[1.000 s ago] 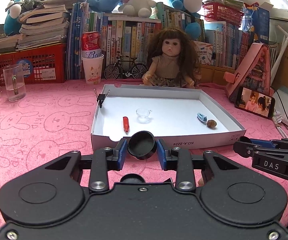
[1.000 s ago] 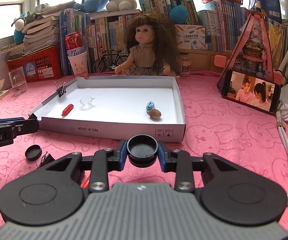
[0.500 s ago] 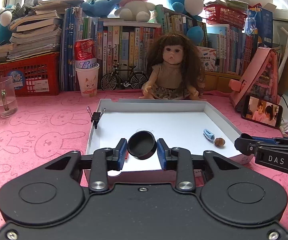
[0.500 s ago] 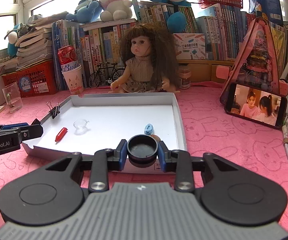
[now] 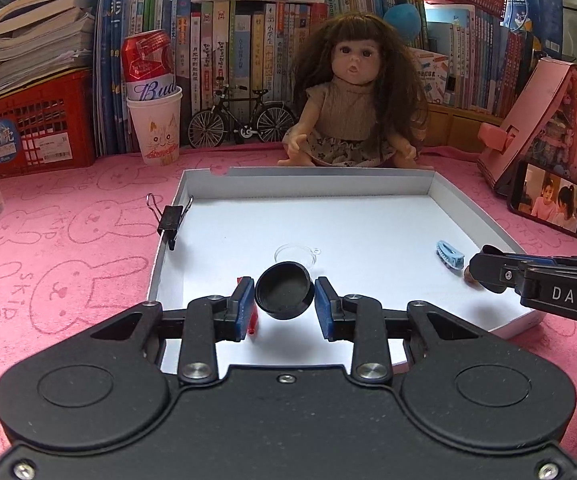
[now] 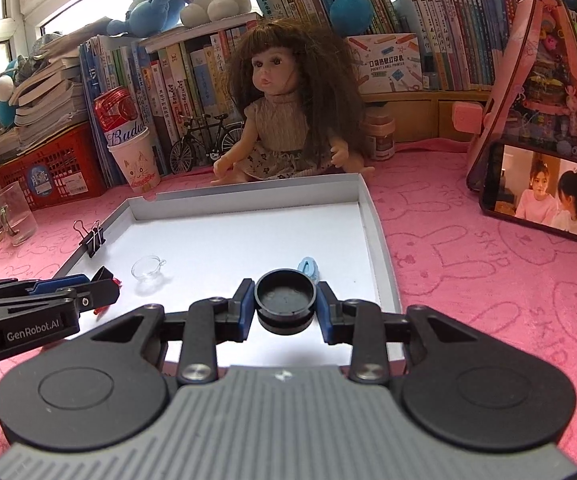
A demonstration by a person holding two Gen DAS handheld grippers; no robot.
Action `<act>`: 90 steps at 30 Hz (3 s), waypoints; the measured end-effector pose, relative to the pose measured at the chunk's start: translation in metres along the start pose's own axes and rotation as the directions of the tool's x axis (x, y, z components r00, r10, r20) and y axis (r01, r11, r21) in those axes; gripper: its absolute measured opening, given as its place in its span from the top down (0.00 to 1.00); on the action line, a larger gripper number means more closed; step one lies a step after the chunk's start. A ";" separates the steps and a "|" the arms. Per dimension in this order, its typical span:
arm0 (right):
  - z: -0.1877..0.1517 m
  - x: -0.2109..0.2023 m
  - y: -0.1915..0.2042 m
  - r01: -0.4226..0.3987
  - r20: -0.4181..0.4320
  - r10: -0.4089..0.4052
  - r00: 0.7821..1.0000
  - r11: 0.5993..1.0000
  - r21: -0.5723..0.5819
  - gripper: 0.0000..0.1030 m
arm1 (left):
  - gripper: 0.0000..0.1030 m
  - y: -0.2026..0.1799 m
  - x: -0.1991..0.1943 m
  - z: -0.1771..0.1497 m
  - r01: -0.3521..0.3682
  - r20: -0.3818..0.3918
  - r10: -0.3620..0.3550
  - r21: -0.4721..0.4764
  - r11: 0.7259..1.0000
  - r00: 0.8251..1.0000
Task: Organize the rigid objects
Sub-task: 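Carry the black lid and black cap over the white box with both tools, then open both tools to drop the lid and cap into the box, then move both tools back to the objects on the cloth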
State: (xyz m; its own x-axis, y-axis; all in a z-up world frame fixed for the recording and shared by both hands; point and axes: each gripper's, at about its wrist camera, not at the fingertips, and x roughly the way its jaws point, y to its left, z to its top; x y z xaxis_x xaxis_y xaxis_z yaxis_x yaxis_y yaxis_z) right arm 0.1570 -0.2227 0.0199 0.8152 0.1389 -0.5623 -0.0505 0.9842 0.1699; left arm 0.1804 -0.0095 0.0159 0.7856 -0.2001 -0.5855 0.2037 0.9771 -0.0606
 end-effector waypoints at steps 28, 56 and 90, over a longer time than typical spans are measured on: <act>0.003 0.033 0.014 -0.004 -0.069 -0.002 0.998 0.997 -0.080 0.64 | 0.70 -0.014 0.031 0.004 0.032 -0.056 -0.029 0.062 0.998 0.998; 0.003 0.038 0.016 0.015 -0.073 -0.022 0.997 0.996 -0.089 0.47 | 0.62 -0.019 0.025 0.005 -0.002 -0.037 0.005 0.082 0.997 0.999; -0.006 -0.018 0.023 0.017 0.017 -0.015 1.000 0.991 -0.134 0.20 | 0.35 -0.018 -0.048 -0.009 -0.016 0.050 0.012 0.074 0.997 0.999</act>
State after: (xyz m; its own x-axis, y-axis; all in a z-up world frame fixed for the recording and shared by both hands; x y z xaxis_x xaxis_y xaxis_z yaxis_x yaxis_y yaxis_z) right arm 0.1382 -0.2019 0.0293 0.8253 0.1227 -0.5511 -0.1140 0.9922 0.0502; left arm 0.1339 -0.0173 0.0382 0.8163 -0.1915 -0.5450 0.2339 0.9722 0.0086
